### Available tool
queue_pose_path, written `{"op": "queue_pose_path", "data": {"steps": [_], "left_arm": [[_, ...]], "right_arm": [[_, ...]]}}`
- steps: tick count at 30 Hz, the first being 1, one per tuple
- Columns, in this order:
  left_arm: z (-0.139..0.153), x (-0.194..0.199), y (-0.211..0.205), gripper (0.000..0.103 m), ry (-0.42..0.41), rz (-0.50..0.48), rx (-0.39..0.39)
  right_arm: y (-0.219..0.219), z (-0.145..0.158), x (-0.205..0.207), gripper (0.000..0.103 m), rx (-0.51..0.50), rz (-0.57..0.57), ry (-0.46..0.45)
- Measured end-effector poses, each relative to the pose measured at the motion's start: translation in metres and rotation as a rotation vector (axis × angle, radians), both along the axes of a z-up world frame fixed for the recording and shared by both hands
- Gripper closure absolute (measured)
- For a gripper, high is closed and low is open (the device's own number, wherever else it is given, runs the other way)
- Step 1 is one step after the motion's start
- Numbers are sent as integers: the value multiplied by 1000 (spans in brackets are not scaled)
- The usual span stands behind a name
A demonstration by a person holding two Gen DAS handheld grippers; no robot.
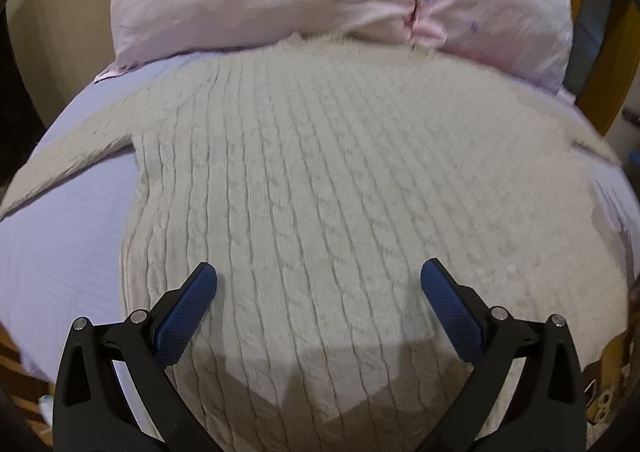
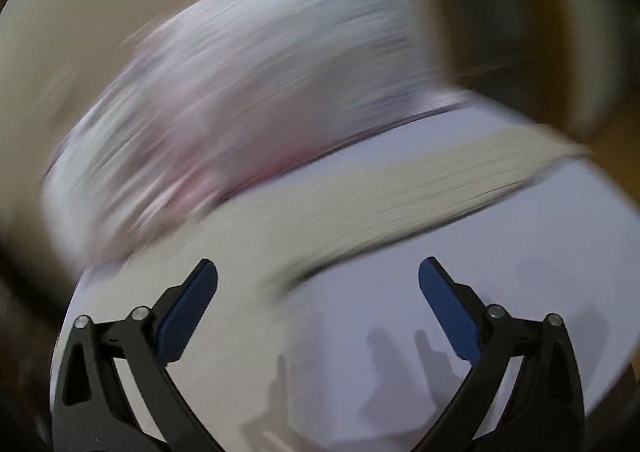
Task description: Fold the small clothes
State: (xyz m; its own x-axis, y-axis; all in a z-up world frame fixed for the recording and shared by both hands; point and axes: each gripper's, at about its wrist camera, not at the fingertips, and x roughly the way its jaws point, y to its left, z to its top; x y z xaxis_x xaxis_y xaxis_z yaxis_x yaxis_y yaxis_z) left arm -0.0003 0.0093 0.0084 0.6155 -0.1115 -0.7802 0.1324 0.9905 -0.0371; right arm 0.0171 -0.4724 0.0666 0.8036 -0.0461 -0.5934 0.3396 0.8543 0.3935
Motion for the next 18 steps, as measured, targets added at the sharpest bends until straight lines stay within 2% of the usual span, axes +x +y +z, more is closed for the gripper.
{"op": "queue_pose_path", "data": {"steps": [1,3,4,6,9,11,13,14,16,18], "left_arm": [[4,0,6,1,-41,-4,-33],[12,0,14,1,-118,3,-56],[16,1,17,1,-144,10,-54],[22,5,23,1,-171,21,-47],[27,14,38,1,-179,43,-77],[31,16,54,1,-206,81,-112],[33,15,67,1,-224,117,-145],[34,16,75,1,-226,137,-164],[34,19,93,1,-216,177,-218],[31,19,111,1,-213,198,-297]], "right_arm": [[-23,-1,1,26,8,-74,13],[-99,-13,6,50,98,-293,80],[-132,-23,8,53,171,-372,112],[-165,-40,8,63,280,-433,132],[-196,-66,12,65,409,-480,160],[-199,-75,16,66,433,-479,140],[-201,-74,21,68,416,-481,130],[-203,-77,22,73,409,-485,121],[-209,-81,32,95,408,-493,119],[-218,-81,38,96,428,-490,119]]}}
